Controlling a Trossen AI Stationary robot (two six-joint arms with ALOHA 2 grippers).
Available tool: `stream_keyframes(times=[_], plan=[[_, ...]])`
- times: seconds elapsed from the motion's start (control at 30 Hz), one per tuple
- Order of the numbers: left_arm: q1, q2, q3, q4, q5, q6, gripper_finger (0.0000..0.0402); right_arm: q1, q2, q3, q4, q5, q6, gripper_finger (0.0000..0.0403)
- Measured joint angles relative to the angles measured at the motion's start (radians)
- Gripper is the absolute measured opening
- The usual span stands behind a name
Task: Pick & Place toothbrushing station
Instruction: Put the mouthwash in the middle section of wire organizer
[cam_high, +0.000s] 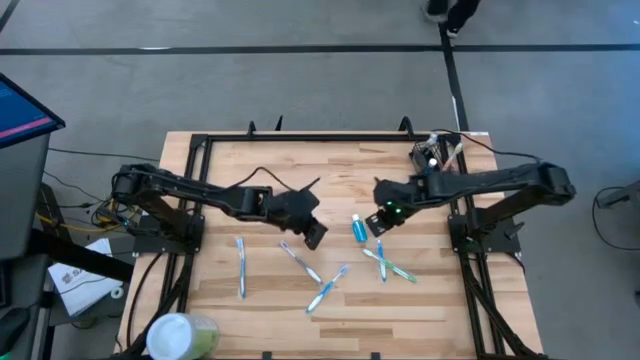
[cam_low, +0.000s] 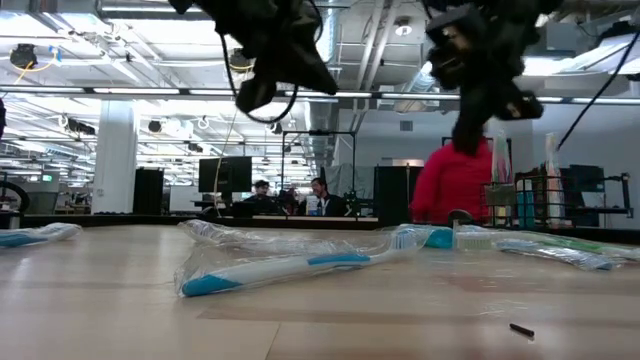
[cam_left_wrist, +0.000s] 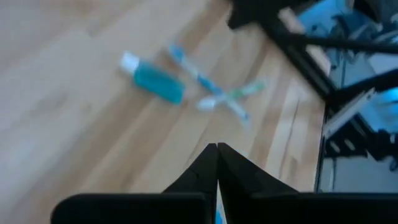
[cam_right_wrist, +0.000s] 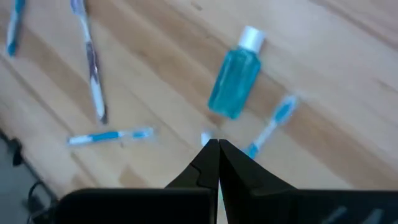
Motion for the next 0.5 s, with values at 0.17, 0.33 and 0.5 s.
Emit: stream_keyframes(times=[0.17, 0.33, 0.5], plan=[[-0.023, 0.0, -0.025, -0.081, 0.045, -0.047, 0.0001, 0.0, 0.082, 0.0, 0.091, 0.023, 0.038, 0.0], [-0.029, 0.0, -0.027, -0.122, 0.024, -0.05, 0.0, 0.001, 0.134, 0.0, 0.118, 0.019, 0.052, 0.0], [-0.028, 0.0, -0.027, -0.119, -0.029, -0.062, 0.0, 0.001, 0.16, -0.001, 0.078, 0.011, 0.036, 0.0]])
